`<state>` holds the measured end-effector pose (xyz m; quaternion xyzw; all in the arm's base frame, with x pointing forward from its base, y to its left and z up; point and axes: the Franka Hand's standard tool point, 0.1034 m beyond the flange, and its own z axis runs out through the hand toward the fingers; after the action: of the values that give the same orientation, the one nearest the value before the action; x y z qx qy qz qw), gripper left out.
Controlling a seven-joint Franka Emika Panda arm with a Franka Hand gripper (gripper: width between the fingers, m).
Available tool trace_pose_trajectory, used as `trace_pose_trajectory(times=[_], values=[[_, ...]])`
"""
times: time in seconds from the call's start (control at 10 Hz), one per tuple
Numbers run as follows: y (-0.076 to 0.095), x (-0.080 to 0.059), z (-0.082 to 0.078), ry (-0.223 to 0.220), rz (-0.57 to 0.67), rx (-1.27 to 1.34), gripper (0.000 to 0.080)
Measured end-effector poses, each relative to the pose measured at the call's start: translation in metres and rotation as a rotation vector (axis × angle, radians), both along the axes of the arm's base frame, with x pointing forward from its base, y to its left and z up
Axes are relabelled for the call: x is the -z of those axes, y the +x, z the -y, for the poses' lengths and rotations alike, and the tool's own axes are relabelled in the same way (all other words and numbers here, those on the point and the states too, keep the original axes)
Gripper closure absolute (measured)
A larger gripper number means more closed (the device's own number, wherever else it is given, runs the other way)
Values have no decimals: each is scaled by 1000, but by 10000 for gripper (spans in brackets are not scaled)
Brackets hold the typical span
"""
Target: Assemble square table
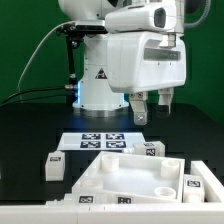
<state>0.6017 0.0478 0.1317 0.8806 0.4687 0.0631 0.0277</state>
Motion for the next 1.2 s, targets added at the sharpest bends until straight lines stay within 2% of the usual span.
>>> trace_pose_trajectory(times=[0.4,0.6,0.7,0.8,0.9,1.2], values=[[-2,2,3,0,-5,5,150],[19,-3,23,2,-11,110,150],[28,-4,33,16,-48,208,150],[35,1,42,12,-57,240,150],[35,4,49,7,-72,244,150],[35,4,48,8,-73,241,150]])
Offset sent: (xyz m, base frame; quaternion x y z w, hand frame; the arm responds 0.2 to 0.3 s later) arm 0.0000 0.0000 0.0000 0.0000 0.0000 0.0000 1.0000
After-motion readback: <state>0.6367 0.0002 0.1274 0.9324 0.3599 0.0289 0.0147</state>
